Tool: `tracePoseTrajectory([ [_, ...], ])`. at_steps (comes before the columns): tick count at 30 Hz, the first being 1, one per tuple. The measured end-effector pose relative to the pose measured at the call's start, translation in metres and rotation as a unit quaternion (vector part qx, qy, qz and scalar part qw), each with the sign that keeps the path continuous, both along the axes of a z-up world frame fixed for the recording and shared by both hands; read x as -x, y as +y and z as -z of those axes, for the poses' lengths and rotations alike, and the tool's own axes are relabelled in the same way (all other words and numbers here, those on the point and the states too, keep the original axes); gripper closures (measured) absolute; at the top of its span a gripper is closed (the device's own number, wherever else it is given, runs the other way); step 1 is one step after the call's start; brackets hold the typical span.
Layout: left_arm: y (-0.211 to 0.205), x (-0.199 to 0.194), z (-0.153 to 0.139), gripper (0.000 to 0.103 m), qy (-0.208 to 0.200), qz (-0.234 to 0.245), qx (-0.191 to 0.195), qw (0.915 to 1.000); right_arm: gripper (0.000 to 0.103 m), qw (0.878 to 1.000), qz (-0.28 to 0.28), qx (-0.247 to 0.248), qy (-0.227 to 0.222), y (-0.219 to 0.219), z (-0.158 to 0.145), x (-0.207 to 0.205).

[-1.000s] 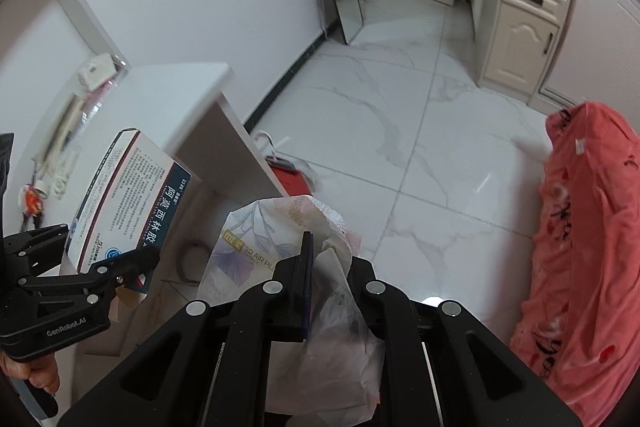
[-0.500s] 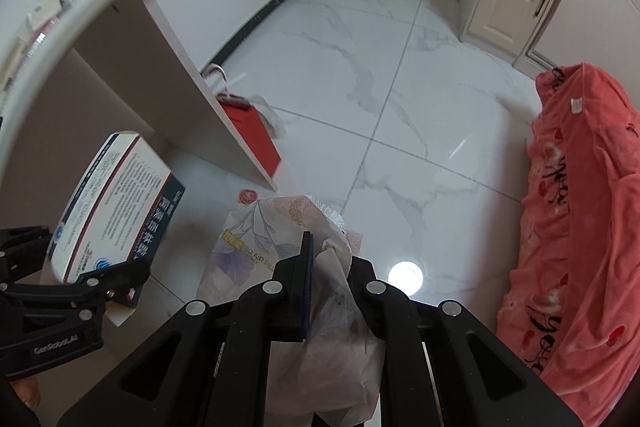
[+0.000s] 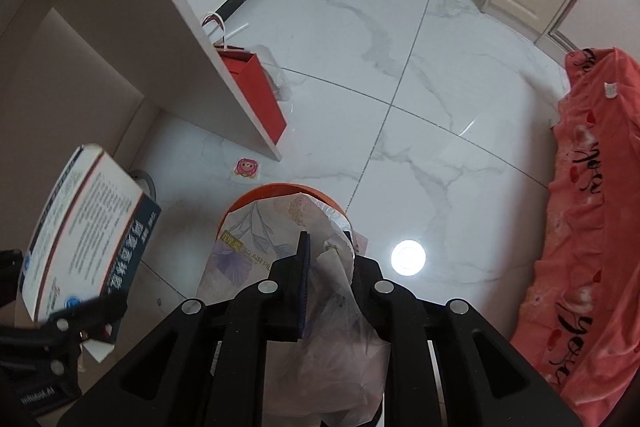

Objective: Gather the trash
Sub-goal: 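Carry the medicine box and plastic bag in both tools over the orange bucket, then open both tools to drop the box and bag into the bucket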

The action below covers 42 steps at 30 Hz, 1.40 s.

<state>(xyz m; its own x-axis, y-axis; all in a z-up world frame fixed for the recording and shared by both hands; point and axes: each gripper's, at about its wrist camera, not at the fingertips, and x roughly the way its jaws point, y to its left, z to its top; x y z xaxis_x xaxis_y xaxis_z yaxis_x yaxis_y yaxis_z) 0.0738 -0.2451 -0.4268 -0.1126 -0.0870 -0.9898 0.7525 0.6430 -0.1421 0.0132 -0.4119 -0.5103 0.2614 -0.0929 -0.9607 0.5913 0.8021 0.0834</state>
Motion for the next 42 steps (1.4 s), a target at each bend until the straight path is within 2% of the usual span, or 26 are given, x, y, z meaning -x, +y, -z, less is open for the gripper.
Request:
tracePoseTrajectory([
  [2,0.002,-0.002,0.006,0.058,0.003,0.0,-0.005,1.0,0.08,1.0,-0.003,0.001,0.004,0.004,0.006,-0.007],
  [3,0.003,-0.003,0.009,0.058,0.005,-0.001,-0.007,1.0,0.075,1.0,-0.006,0.0,0.007,0.006,0.011,-0.011],
  [5,0.004,-0.004,0.012,0.058,0.008,-0.002,-0.009,0.9999,0.073,1.0,-0.008,-0.001,0.009,0.009,0.014,-0.016],
  [7,0.005,-0.005,0.014,0.058,0.011,-0.002,-0.013,0.9999,0.065,1.0,-0.01,0.002,0.014,0.011,0.017,-0.02],
  [11,0.005,-0.005,0.017,0.058,0.013,0.002,-0.013,0.9998,0.064,1.0,-0.009,-0.002,0.017,0.011,0.017,-0.019],
  [14,0.001,-0.003,0.019,0.058,0.016,0.005,-0.012,0.9998,0.059,1.0,-0.01,-0.003,0.019,0.01,0.013,-0.015],
  [20,-0.004,-0.001,0.031,0.058,0.027,0.008,-0.017,0.9995,0.059,1.0,-0.004,-0.008,0.016,0.006,0.007,-0.002],
  [29,-0.023,0.008,0.04,0.057,0.021,0.032,-0.03,0.9988,0.059,1.0,0.011,-0.01,0.013,-0.006,-0.001,0.018],
  [36,-0.025,0.012,0.033,0.057,0.016,0.039,-0.033,0.9986,0.059,1.0,0.022,-0.014,0.009,-0.012,-0.01,0.031],
  [40,-0.031,0.016,0.019,0.057,0.007,0.043,-0.027,0.9987,0.059,0.999,0.026,-0.02,-0.007,-0.014,-0.03,0.038],
  [41,-0.031,0.016,0.014,0.055,0.004,0.045,-0.025,0.9987,0.059,0.999,0.026,-0.021,-0.01,-0.015,-0.035,0.039],
  [42,-0.031,0.016,0.008,0.045,-0.001,0.046,-0.022,0.9987,0.059,0.999,0.027,-0.022,-0.014,-0.015,-0.041,0.04],
])
